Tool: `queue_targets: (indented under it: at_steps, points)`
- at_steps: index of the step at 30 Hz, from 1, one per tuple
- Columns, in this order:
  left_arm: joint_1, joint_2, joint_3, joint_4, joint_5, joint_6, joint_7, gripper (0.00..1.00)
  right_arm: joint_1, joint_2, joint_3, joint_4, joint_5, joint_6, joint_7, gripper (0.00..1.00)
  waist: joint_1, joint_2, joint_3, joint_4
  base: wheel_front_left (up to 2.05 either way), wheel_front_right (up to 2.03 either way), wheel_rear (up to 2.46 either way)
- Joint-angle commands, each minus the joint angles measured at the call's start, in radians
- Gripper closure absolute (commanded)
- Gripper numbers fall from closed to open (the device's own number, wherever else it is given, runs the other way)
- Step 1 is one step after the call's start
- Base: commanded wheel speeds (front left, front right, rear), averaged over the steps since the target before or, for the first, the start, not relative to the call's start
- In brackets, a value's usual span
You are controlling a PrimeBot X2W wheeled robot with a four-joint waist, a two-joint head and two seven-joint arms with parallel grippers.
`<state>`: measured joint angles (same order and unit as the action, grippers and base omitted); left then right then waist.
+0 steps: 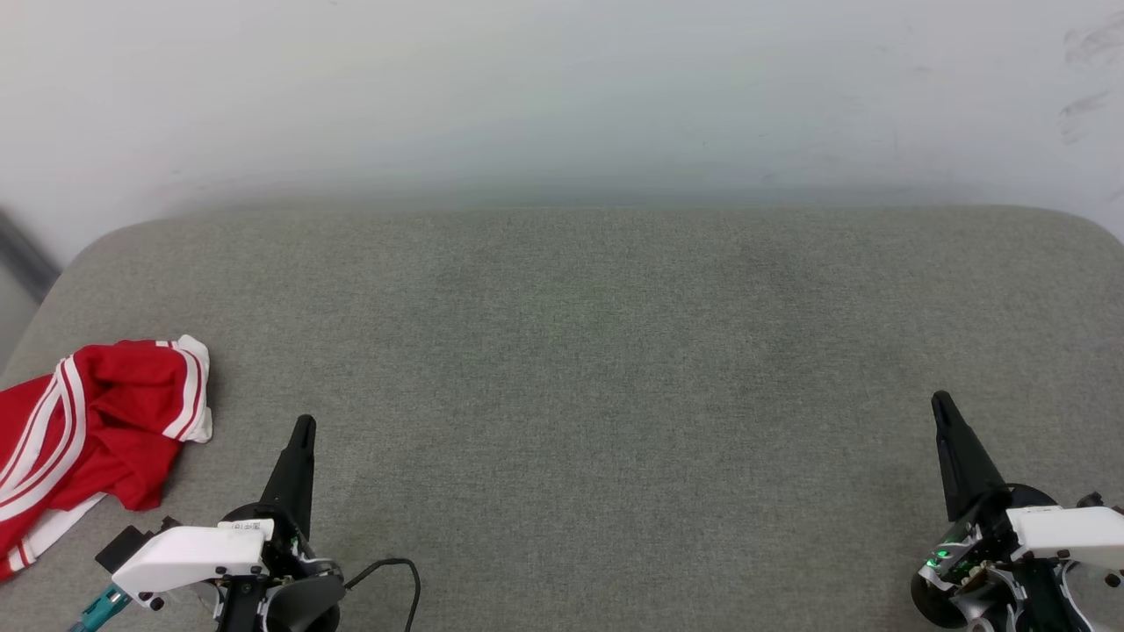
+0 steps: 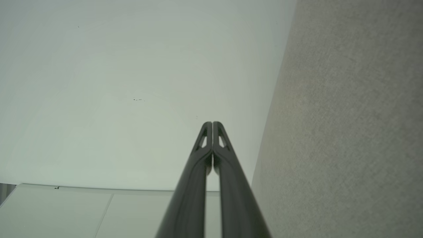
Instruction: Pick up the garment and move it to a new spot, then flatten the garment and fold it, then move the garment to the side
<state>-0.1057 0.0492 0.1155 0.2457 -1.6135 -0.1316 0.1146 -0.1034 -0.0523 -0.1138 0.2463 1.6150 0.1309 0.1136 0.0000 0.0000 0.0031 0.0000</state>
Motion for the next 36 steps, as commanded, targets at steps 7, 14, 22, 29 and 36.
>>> queue_targets:
  at_steps: [7, 14, 22, 29, 36]
  points:
    - [-0.007, -0.001, 0.001, 0.0, 0.001, -0.003, 0.001, 1.0, -0.012, 0.003, 0.0, 0.001, -0.004, 0.0, -0.001, 1.0, 0.0, 0.0, 0.0, 0.0, 0.0, 0.0, 0.0]
    - [-0.007, -0.001, 0.001, 0.0, 0.001, -0.003, 0.001, 1.0, -0.012, 0.003, 0.0, 0.001, -0.004, 0.0, -0.001, 1.0, 0.0, 0.0, 0.0, 0.0, 0.0, 0.0, 0.0]
    - [-0.007, -0.001, 0.001, 0.0, 0.001, -0.003, 0.001, 1.0, -0.012, 0.003, 0.0, 0.001, -0.004, 0.0, -0.001, 1.0, 0.0, 0.0, 0.0, 0.0, 0.0, 0.0, 0.0]
    - [0.004, -0.001, -0.004, 0.009, 0.0, 0.0, -0.002, 0.0, 0.007, 0.0, 0.0, 0.007, -0.002, 0.0, -0.002, 0.0, 0.0, 0.0, 0.0, 0.0, 0.0, 0.0, 0.0]
    - [-0.004, 0.0, -0.049, -0.013, -0.001, 0.0, -0.036, 0.0, 0.018, 0.0, 0.011, -0.025, -0.015, 0.0, -0.035, 0.0, 0.0, 0.0, 0.0, 0.0, 0.0, 0.0, 0.0]
